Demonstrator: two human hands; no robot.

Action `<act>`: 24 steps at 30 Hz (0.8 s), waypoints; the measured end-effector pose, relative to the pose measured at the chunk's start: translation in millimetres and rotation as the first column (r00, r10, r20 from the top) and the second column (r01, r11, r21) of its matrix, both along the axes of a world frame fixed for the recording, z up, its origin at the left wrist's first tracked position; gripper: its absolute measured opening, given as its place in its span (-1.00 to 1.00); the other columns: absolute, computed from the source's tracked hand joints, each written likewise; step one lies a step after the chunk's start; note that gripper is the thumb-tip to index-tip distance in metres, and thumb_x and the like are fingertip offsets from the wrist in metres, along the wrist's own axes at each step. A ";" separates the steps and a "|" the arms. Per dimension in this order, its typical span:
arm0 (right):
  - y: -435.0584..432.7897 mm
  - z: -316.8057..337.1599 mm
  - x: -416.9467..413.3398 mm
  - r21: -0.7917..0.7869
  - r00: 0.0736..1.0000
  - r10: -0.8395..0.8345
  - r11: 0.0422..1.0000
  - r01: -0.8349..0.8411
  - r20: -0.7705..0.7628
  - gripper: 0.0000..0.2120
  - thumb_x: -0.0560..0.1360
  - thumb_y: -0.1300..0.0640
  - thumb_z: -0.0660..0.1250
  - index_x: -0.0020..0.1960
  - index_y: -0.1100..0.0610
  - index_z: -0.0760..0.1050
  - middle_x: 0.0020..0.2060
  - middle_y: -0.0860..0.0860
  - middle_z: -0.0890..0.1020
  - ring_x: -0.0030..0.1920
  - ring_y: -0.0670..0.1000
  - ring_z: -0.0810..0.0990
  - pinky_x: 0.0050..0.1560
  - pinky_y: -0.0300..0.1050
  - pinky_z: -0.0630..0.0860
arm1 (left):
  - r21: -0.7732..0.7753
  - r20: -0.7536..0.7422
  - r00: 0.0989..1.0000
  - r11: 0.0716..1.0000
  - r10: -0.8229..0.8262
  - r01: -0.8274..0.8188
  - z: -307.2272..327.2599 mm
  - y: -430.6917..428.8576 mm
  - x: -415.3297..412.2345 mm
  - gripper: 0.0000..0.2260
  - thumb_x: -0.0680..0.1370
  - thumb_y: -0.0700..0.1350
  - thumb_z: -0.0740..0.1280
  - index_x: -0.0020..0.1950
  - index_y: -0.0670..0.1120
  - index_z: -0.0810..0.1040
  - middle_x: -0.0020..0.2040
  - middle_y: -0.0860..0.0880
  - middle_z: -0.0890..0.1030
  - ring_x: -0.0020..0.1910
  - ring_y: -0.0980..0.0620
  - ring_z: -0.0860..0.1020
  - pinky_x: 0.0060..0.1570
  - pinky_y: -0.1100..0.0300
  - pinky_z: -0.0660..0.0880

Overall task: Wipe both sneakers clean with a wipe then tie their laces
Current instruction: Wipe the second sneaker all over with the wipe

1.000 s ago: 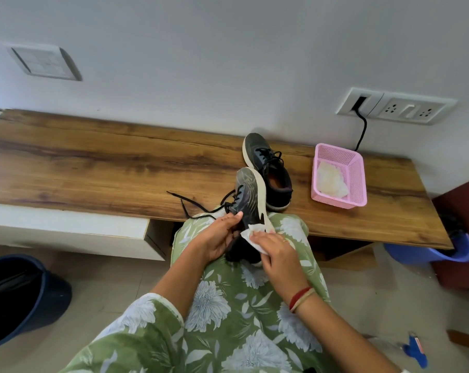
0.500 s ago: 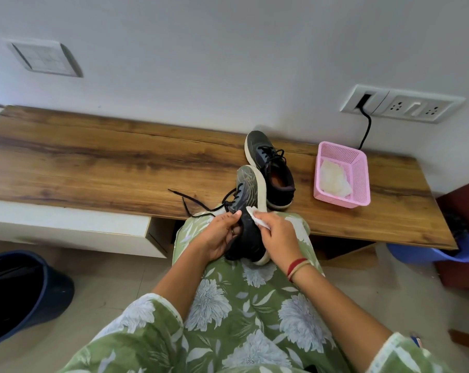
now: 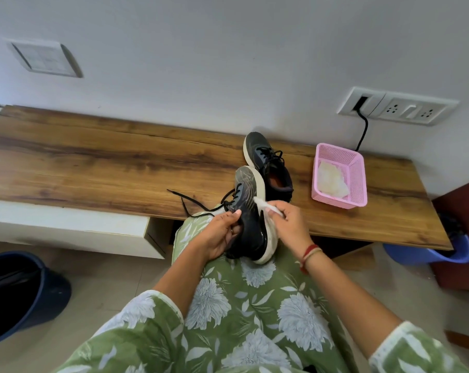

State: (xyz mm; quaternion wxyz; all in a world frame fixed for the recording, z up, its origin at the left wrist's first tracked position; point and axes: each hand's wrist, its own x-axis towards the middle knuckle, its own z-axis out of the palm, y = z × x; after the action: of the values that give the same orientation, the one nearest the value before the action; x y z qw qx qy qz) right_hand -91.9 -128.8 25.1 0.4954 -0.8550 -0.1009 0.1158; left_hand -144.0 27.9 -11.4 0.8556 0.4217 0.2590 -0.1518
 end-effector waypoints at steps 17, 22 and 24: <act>6.0 -6.6 5.6 0.025 0.999 -0.034 0.999 0.035 -0.029 -0.85 0.53 0.26 0.25 0.01 0.11 0.57 -0.16 0.02 0.62 -0.17 -0.07 0.54 -0.14 -0.21 0.45 | -0.044 -0.022 1.000 0.999 -0.001 0.000 4.8 0.2 -0.8 -0.84 0.55 -0.11 0.31 0.04 -0.18 0.50 -0.07 -0.15 0.54 -0.22 0.05 0.52 -0.19 0.28 0.54; 13.0 -11.9 -23.5 -0.242 0.952 0.221 0.956 -0.169 0.210 -0.76 0.47 0.33 0.26 0.08 0.19 0.59 -0.05 0.06 0.64 -0.06 -0.04 0.53 -0.04 -0.23 0.41 | -0.079 -0.002 1.000 0.997 0.013 -0.013 4.5 1.5 -2.3 -0.84 0.63 -0.20 0.16 -0.07 -0.21 0.48 -0.24 -0.11 0.60 -0.32 0.10 0.58 -0.24 0.31 0.59; 7.2 -8.3 -32.4 -0.264 0.929 0.290 0.937 -0.228 0.229 -0.78 0.47 0.32 0.26 0.05 0.16 0.59 -0.12 0.02 0.62 -0.14 -0.10 0.49 -0.15 -0.32 0.34 | -0.056 -0.008 1.000 0.998 0.011 -0.011 6.7 0.3 -2.2 -0.80 0.64 -0.23 0.13 -0.16 -0.20 0.43 -0.39 -0.05 0.57 -0.45 0.16 0.55 -0.40 0.37 0.52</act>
State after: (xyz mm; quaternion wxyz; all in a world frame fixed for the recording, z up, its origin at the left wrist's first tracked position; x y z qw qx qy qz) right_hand -124.3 -121.6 16.8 0.3541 -0.8938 -0.2645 0.0763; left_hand -146.1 28.2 -4.7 0.8669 0.3958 0.2601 -0.1559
